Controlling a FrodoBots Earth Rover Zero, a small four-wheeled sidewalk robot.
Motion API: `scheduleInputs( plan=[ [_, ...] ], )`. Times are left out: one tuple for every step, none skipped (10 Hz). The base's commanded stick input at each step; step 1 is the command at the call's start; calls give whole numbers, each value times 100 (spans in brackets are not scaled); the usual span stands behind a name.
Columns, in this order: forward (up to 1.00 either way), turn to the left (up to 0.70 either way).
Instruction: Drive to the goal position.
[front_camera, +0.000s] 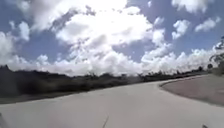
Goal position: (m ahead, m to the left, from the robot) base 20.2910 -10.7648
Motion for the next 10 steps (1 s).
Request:
scheduleInputs(
  plan=[
    [100, 0],
    [100, 0],
    [100, 0],
    [100, -23],
    [100, -40],
    [100, -40],
    [100, -40],
    [100, -40],
    [100, -40],
    [100, -40]
  ],
)
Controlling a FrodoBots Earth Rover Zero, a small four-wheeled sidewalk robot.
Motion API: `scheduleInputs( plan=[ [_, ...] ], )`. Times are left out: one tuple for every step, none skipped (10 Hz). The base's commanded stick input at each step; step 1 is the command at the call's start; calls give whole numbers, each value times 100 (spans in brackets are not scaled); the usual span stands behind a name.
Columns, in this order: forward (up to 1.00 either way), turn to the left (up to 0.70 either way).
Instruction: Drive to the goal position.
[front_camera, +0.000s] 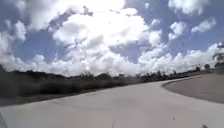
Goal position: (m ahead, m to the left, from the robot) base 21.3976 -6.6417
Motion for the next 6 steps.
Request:
scheduleInputs(
  plan=[
    [100, -40],
    [100, -40],
    [100, -5],
    [100, 0],
    [100, 0],
    [100, 0]
  ],
)
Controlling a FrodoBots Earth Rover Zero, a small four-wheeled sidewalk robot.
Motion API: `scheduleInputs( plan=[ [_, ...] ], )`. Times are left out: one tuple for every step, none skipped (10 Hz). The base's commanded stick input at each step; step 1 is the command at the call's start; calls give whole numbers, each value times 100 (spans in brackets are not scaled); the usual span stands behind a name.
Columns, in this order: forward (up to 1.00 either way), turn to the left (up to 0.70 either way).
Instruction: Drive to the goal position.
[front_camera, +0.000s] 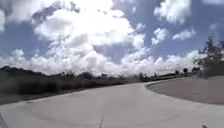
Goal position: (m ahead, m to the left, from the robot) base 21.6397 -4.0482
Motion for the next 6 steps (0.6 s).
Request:
scheduleInputs(
  plan=[
    [100, 0],
    [100, 0],
    [100, 0],
    [100, 0],
    [100, 0],
    [100, 0]
  ],
)
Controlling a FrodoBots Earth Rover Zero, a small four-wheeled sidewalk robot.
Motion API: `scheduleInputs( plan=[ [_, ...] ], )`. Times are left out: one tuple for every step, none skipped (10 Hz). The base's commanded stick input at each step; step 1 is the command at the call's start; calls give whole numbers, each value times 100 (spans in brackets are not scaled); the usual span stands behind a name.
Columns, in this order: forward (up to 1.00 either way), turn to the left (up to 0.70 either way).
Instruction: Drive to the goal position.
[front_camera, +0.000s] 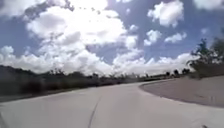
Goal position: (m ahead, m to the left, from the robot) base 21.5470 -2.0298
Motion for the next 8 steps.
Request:
scheduleInputs(
  plan=[
    [100, 0],
    [100, 0],
    [100, 0],
    [100, 0],
    [100, 0],
    [100, 0],
    [100, 0],
    [100, 0]
  ],
)
